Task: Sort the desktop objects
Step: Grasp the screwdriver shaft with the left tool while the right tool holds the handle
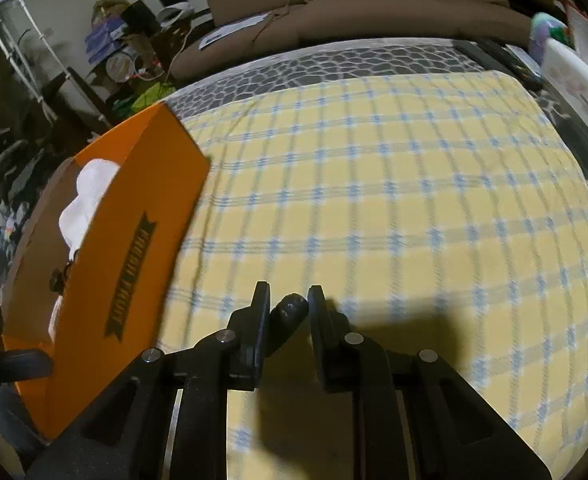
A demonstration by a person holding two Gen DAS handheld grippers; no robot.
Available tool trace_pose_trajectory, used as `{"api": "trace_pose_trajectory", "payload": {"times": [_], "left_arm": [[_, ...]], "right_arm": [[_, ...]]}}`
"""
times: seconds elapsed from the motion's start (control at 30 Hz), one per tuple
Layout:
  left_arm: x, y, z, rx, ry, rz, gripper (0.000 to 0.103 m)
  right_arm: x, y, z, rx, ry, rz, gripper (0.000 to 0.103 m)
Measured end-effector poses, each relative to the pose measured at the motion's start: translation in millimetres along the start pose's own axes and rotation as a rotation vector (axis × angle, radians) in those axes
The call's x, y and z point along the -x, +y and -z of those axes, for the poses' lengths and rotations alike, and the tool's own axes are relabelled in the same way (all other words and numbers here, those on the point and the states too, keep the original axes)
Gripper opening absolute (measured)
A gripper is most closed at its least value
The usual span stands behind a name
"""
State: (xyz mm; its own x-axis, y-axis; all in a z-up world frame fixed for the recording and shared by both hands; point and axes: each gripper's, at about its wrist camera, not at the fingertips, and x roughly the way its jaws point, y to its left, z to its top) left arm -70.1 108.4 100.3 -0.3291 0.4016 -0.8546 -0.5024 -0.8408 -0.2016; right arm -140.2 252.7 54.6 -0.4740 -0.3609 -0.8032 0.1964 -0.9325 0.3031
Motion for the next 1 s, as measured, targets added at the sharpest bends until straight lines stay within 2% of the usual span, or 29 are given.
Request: {"api": "trace_pose_trajectory", "payload": {"times": [0.1, 0.13, 0.2, 0.37, 0.43, 0.57, 0.73, 0.9, 1.0], "left_arm": [[-13, -21, -6, -0.083, 0.017, -0.046, 0.056], [-19, -26, -8, -0.103, 0.029, -0.053, 0.055], [-34, -33, -12, -0.135, 0.061, -0.073, 0.053], [-79, -26, -18, -0.106, 0.161, -0.083, 0.043], [-92, -23, -17, -0.101, 0.181, -0.098, 0.043], [-110, -25, -12, -0.112, 0.215, -0.119, 0.036], [-115, -31, -7, -0.12, 0.207, -0.142, 0.034], [-111, -28, -4, -0.103, 0.178, -0.116, 0.012], [-109, -26, 0, -0.095, 0.168, -0.09, 0.011]], "right_arm": [[4, -13, 4, -0.017, 0.007, 0.01, 0.018], [6, -18, 6, -0.027, 0.007, 0.006, 0.014], [8, -27, 8, -0.055, 0.01, -0.018, 0.013], [11, -43, 9, -0.125, 0.017, -0.062, 0.013], [13, -50, 10, -0.17, 0.012, -0.104, 0.013], [11, -56, 9, -0.218, 0.019, -0.157, 0.013], [7, -59, 9, -0.256, 0.024, -0.194, 0.015], [1, -63, 11, -0.281, 0.041, -0.195, 0.023], [1, -67, 13, -0.298, 0.048, -0.186, 0.027]]}}
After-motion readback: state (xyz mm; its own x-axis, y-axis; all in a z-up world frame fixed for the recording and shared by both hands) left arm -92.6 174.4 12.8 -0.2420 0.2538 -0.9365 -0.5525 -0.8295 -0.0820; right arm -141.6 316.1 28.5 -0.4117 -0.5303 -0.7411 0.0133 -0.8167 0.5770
